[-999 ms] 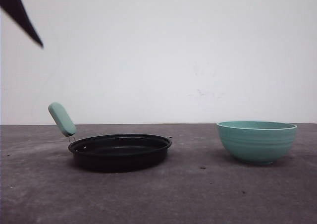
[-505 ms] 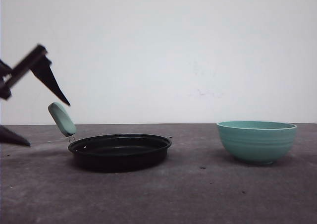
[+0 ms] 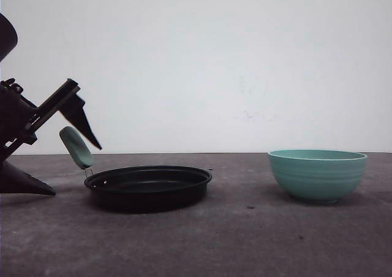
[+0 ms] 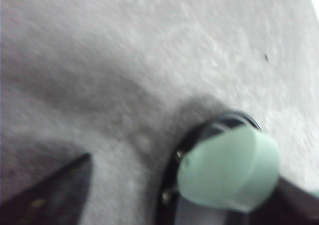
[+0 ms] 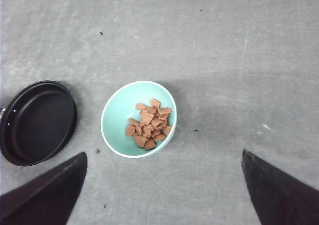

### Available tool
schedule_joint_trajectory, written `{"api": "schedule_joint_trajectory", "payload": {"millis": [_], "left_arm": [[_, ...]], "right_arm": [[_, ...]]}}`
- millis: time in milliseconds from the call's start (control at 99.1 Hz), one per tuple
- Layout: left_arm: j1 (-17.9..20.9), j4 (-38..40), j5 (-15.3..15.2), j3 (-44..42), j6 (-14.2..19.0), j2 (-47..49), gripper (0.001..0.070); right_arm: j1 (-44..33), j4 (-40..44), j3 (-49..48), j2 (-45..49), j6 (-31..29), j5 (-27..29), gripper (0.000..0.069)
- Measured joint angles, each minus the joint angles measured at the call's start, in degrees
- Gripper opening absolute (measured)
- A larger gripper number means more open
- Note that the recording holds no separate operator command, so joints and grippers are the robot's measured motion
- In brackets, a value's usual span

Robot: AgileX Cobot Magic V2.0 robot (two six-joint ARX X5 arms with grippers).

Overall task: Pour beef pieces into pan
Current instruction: 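Lower the left gripper onto the mint-green handle of the black pan, then close the left gripper on the handle and lift the pan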

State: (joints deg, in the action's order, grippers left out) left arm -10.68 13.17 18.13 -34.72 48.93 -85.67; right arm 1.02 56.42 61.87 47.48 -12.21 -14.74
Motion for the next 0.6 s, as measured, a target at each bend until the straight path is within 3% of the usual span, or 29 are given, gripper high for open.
{"api": "schedule_joint_trajectory", "payload": {"millis": [131,323,484,595], "left_arm": [[-0.1,1.7,-0.9,0.0,0.0,0.0,0.0309],[-0.1,4.1,-1.4,0.0,-0.1,0.0,0.0092],[-0.1,4.6,0.0,0.0,0.1,-0.2,0.0058],[0.0,5.9,4.9,0.0,0.2,-0.1,0.0058]], "right_arm": [[0.0,0.0,0.0,0.0,0.0,0.7,0.0617],[0.0,0.0,0.0,0.0,0.0,1.5,0.0617],[0.0,0.0,0.0,0.0,0.0,1.5,0.0617],[0.0,-0.2,0.0,0.1,0.0,1.5,0.0604]]}}
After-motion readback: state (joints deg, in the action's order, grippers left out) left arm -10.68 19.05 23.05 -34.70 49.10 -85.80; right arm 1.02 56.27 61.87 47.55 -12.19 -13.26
